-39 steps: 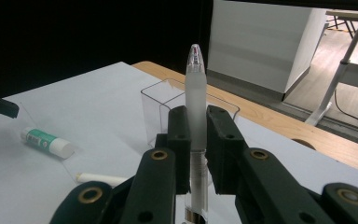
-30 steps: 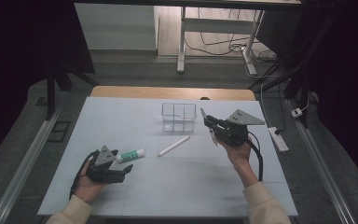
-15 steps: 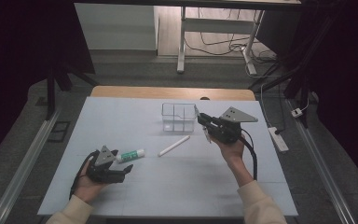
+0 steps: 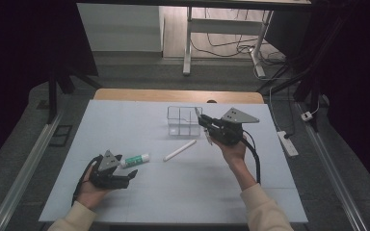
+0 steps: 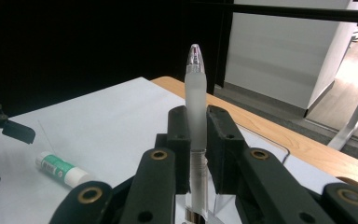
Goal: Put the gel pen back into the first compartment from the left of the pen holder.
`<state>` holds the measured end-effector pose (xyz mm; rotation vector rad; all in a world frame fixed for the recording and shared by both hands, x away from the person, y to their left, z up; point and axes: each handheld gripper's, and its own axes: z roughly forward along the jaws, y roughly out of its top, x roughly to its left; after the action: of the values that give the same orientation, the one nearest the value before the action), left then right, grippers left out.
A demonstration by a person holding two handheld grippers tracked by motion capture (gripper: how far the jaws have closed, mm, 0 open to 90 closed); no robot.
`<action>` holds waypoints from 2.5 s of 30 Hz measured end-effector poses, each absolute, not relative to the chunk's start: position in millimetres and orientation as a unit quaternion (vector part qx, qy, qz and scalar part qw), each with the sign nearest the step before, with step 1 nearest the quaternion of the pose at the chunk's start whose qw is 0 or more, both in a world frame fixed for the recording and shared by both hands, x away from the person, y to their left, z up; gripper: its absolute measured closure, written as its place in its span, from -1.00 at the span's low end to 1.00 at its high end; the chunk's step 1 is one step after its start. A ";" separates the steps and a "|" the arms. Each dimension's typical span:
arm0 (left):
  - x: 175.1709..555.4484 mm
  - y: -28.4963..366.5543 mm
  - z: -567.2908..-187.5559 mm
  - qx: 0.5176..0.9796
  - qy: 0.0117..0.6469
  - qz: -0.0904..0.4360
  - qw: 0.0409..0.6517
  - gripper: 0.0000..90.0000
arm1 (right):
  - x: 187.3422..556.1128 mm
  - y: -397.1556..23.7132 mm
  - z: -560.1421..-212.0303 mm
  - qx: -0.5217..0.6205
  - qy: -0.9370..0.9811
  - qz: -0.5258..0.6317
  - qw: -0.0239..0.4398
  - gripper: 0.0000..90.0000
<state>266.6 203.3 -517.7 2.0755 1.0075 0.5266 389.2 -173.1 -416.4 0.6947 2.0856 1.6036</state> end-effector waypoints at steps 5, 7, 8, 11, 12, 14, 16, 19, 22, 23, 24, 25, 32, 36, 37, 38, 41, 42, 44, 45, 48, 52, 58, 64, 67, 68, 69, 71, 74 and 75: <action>266.6 203.3 -517.7 0.812 0.394 0.206 0.378 -0.57 | 391.8 -167.0 -415.7 0.248 0.747 0.581 0.207 0.77; 266.5 203.4 -517.6 0.812 0.395 0.206 0.378 -0.57 | 392.7 -164.6 -415.7 0.246 0.747 0.582 0.208 0.77; 266.5 203.5 -517.5 0.811 0.395 0.206 0.379 -0.57 | 393.4 -163.5 -416.0 0.244 0.747 0.583 0.207 0.77; 266.6 203.6 -517.5 0.811 0.395 0.205 0.379 -0.57 | 395.5 -159.8 -417.1 0.245 0.747 0.582 0.208 0.77; 266.5 203.6 -517.6 0.811 0.395 0.205 0.379 -0.57 | 396.4 -158.8 -417.6 0.245 0.747 0.583 0.208 0.77; 266.5 203.7 -517.4 0.811 0.395 0.205 0.379 -0.57 | 398.4 -156.2 -418.2 0.246 0.745 0.585 0.206 0.77; 266.4 203.3 -517.6 0.812 0.394 0.205 0.378 -0.57 | 400.6 -153.4 -418.4 0.249 0.742 0.588 0.204 0.77; 266.5 203.1 -517.8 0.813 0.394 0.205 0.377 -0.57 | 404.4 -148.7 -417.5 0.255 0.737 0.594 0.197 0.77; 266.4 203.0 -517.7 0.813 0.394 0.205 0.377 -0.57 | 408.0 -144.1 -416.2 0.258 0.732 0.599 0.195 0.77; 266.4 203.0 -517.7 0.813 0.394 0.205 0.378 -0.56 | 408.9 -142.6 -415.7 0.259 0.732 0.599 0.196 0.77; 266.5 203.1 -517.7 0.813 0.393 0.205 0.377 -0.57 | 409.8 -141.2 -415.3 0.260 0.732 0.599 0.197 0.77; 266.5 203.0 -517.8 0.813 0.393 0.205 0.377 -0.57 | 410.7 -139.9 -415.0 0.260 0.731 0.599 0.197 0.77; 266.6 203.4 -517.8 0.812 0.394 0.204 0.378 -0.56 | 418.8 -132.0 -413.2 0.264 0.732 0.595 0.202 0.77; 266.3 202.4 -517.7 0.814 0.391 0.203 0.378 -0.56 | 422.8 -129.0 -412.7 0.270 0.730 0.596 0.198 0.77; 266.3 202.1 -517.7 0.814 0.391 0.203 0.378 -0.56 | 423.6 -128.3 -412.4 0.270 0.728 0.598 0.198 0.77; 266.2 202.0 -517.8 0.814 0.391 0.203 0.378 -0.56 | 424.5 -127.7 -412.0 0.271 0.728 0.599 0.197 0.77; 266.3 202.6 -517.6 0.813 0.393 0.203 0.379 -0.56 | 426.4 -125.1 -410.6 0.274 0.726 0.599 0.198 0.77; 266.3 202.7 -517.6 0.813 0.393 0.203 0.379 -0.56 | 426.8 -124.1 -410.1 0.273 0.725 0.599 0.200 0.77; 266.2 202.6 -517.6 0.814 0.392 0.203 0.378 -0.56 | 427.8 -122.0 -409.2 0.272 0.724 0.601 0.202 0.77; 266.1 202.4 -517.6 0.813 0.392 0.203 0.379 -0.56 | 428.1 -121.1 -408.5 0.273 0.724 0.600 0.202 0.77; 266.2 202.2 -517.7 0.814 0.392 0.203 0.378 -0.56 | 429.2 -117.5 -406.8 0.272 0.724 0.600 0.204 0.77; 266.0 202.6 -517.4 0.813 0.392 0.203 0.379 -0.56 | 430.0 -113.2 -405.0 0.269 0.724 0.602 0.205 0.77; 266.0 202.5 -517.5 0.814 0.392 0.203 0.378 -0.56 | 433.3 -109.3 -403.9 0.270 0.724 0.600 0.208 0.77; 266.3 202.7 -517.9 0.814 0.391 0.203 0.378 -0.56 | 437.8 -104.1 -405.5 0.272 0.726 0.597 0.207 0.77; 266.2 202.4 -518.0 0.814 0.391 0.203 0.378 -0.56 | 439.3 -101.4 -406.8 0.273 0.726 0.597 0.204 0.77; 266.1 202.2 -517.9 0.814 0.391 0.203 0.378 -0.56 | 439.7 -100.5 -407.3 0.274 0.727 0.596 0.204 0.77; 266.1 202.1 -518.0 0.814 0.391 0.203 0.378 -0.56 | 440.3 -99.6 -407.7 0.273 0.727 0.596 0.205 0.77; 266.0 202.0 -518.1 0.815 0.391 0.203 0.377 -0.56 | 441.2 -97.9 -408.4 0.274 0.727 0.596 0.204 0.77; 265.9 201.7 -518.2 0.815 0.391 0.203 0.376 -0.56 | 443.4 -95.1 -409.5 0.274 0.727 0.596 0.204 0.77; 265.9 201.6 -518.3 0.816 0.390 0.204 0.375 -0.56 | 444.1 -94.3 -409.8 0.275 0.728 0.594 0.204 0.77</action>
<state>265.9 201.6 -518.3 2.0871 0.9989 0.5209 444.1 -94.3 -409.8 0.7666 2.0306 1.6577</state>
